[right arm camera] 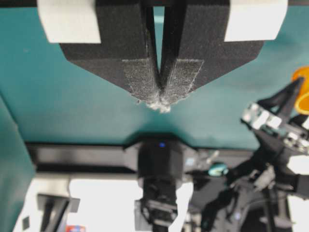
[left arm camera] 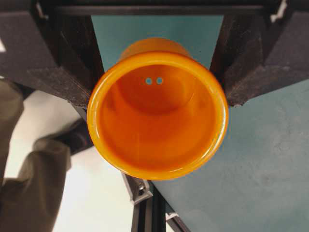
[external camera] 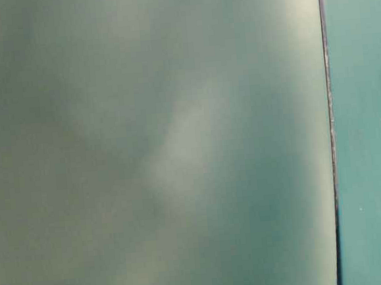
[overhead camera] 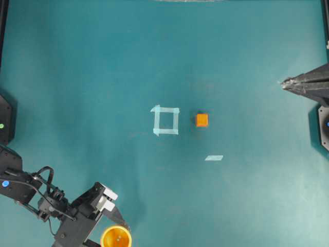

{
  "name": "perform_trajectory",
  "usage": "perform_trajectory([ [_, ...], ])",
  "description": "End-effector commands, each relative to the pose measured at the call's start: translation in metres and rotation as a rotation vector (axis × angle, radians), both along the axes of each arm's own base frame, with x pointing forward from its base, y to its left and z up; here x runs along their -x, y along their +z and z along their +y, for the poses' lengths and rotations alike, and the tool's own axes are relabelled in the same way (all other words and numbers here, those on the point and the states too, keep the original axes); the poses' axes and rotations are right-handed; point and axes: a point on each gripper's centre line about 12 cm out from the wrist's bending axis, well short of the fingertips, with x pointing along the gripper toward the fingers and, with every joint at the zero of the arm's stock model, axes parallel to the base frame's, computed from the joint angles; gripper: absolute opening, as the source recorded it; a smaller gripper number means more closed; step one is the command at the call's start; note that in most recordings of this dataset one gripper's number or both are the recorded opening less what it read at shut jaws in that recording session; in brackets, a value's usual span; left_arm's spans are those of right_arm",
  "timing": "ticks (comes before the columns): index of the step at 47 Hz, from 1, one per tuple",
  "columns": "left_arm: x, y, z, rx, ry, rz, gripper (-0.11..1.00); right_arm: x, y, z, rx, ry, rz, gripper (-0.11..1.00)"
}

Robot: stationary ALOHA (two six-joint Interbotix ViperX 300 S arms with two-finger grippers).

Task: Move the cup forward with left arm.
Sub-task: 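Hold the orange cup at the front-left edge with the left gripper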

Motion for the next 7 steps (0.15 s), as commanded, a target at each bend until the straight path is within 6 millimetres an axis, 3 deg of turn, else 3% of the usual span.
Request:
perform_trajectory([
  [1,-0.0043,0.0116,-0.0049,0.023,-0.004,-0.036,0.65,-0.0003,0.014,0.0,0.002,0.0,-0.038,0.0],
  [7,-0.0043,0.0116,-0.005,0.023,-0.005,-0.037,0.65,-0.0003,0.014,0.0,0.0,0.0,-0.038,0.0],
])
